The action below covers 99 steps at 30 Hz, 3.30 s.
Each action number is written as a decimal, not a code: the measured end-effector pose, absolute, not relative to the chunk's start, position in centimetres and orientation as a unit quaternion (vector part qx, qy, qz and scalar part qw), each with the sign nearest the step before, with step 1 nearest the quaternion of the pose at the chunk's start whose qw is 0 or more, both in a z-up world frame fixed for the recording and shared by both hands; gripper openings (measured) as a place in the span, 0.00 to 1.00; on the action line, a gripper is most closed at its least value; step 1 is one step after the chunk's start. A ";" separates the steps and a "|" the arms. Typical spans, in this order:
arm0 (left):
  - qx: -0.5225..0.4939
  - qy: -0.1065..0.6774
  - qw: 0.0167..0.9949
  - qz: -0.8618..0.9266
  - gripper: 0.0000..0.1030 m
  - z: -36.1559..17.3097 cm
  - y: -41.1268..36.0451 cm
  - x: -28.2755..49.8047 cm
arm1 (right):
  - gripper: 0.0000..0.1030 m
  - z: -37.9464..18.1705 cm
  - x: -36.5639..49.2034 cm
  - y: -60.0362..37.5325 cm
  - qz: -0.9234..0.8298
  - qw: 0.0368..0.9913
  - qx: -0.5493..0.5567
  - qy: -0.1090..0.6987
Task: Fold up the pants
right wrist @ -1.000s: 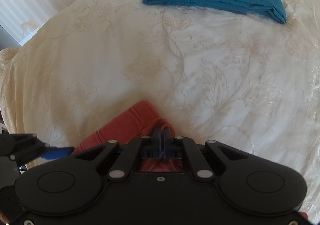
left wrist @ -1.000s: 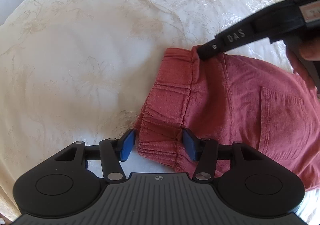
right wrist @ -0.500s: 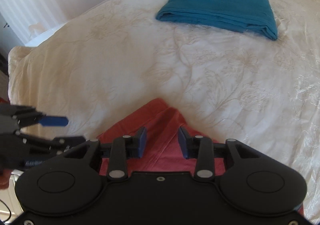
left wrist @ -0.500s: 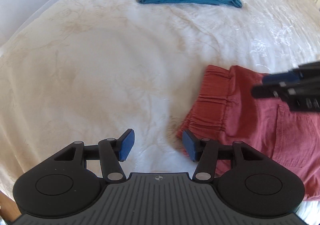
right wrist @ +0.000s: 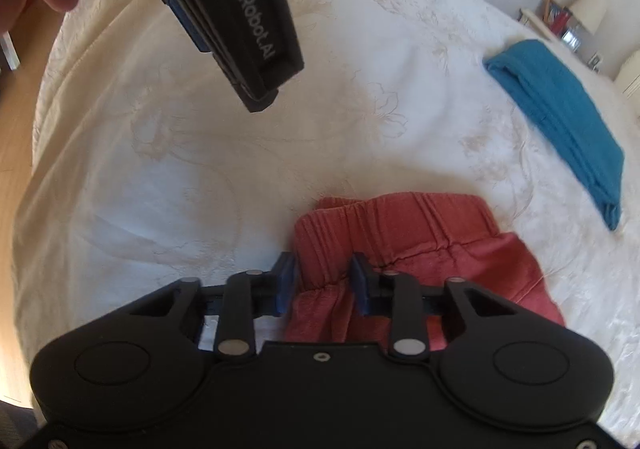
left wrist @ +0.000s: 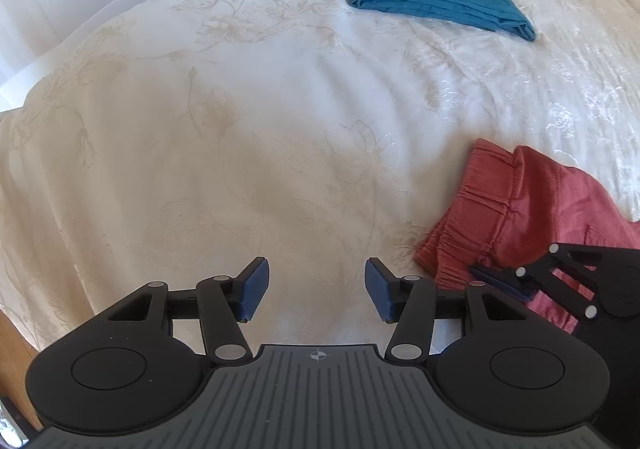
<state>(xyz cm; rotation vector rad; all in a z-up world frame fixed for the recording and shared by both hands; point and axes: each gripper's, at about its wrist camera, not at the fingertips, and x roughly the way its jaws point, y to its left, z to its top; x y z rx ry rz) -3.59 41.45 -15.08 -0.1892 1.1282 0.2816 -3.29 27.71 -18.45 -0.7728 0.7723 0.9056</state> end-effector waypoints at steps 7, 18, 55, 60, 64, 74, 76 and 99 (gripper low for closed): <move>-0.061 0.522 0.850 0.040 0.51 -15.4 38.5 -2.3 | 0.19 -13.2 1.4 22.6 0.374 0.816 -0.181 0.402; 0.078 0.514 0.846 -0.117 0.51 -19.0 34.7 1.9 | 0.19 -12.6 5.4 19.0 0.309 0.830 -0.065 0.460; -0.001 0.602 0.729 -0.327 0.06 -20.7 37.3 0.1 | 0.21 -12.1 6.5 19.2 0.317 0.808 -0.022 0.496; -0.096 0.619 0.737 -0.256 0.08 -23.1 38.2 1.9 | 0.26 -13.7 5.2 21.9 0.373 0.759 -0.005 0.534; -0.111 0.613 0.744 -0.241 0.08 -23.3 37.8 1.3 | 0.38 -13.0 4.0 23.2 0.413 0.749 -0.024 0.518; -0.139 0.606 0.750 -0.224 0.08 -23.4 38.1 0.7 | 0.57 -14.2 10.9 21.5 0.339 0.787 -0.147 0.494; -0.147 0.605 0.751 -0.222 0.08 -23.3 38.2 0.6 | 0.57 -14.6 11.5 21.5 0.351 0.775 -0.159 0.501; -0.156 0.567 0.802 -0.103 0.15 -18.0 42.5 -2.3 | 0.54 -12.6 9.3 15.9 0.317 0.790 -0.022 0.524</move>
